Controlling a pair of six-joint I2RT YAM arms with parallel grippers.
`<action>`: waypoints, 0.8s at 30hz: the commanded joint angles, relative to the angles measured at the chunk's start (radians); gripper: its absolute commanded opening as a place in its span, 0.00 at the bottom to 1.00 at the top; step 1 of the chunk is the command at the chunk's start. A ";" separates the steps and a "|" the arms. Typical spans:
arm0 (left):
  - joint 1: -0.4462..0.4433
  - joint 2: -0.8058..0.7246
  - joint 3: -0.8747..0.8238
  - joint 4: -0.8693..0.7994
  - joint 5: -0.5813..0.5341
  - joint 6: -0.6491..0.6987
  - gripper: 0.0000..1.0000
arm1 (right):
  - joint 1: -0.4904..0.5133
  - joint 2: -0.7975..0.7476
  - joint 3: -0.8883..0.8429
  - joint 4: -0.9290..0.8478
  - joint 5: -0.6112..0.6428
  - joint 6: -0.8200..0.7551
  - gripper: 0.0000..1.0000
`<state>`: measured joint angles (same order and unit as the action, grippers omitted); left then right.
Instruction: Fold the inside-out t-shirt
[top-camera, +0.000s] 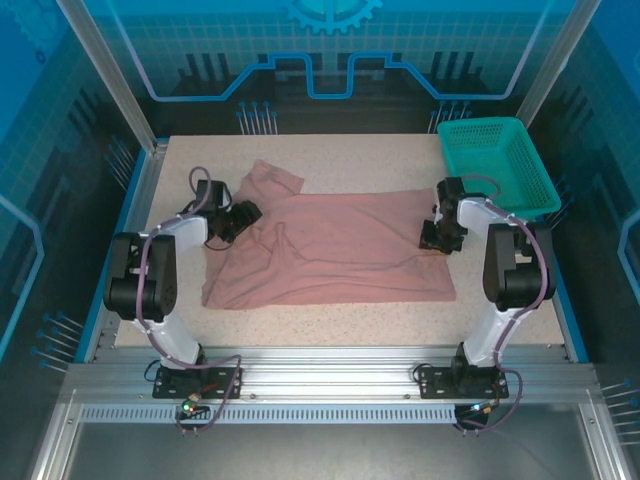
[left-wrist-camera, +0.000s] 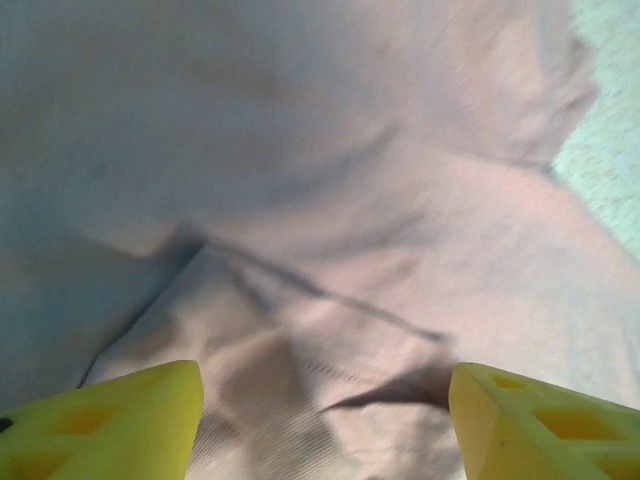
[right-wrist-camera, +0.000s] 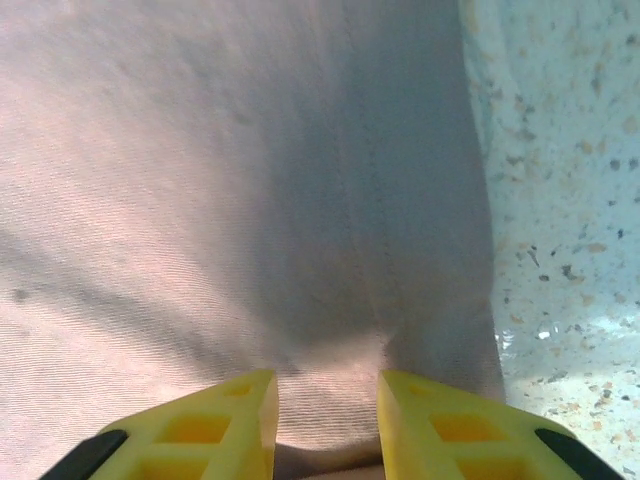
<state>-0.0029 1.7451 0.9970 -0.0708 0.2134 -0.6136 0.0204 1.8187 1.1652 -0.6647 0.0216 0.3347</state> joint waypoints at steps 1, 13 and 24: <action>0.009 0.051 0.156 -0.005 -0.061 0.116 0.68 | 0.058 -0.038 0.086 0.037 -0.031 -0.022 0.35; 0.023 0.549 0.924 -0.398 -0.090 0.381 0.70 | 0.142 -0.057 0.120 0.140 -0.037 -0.077 0.53; 0.009 0.974 1.631 -0.756 -0.120 0.490 0.69 | 0.149 -0.046 0.117 0.129 -0.031 -0.079 0.54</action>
<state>0.0116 2.6678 2.5160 -0.6632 0.1135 -0.1814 0.1581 1.7927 1.2915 -0.5369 -0.0044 0.2676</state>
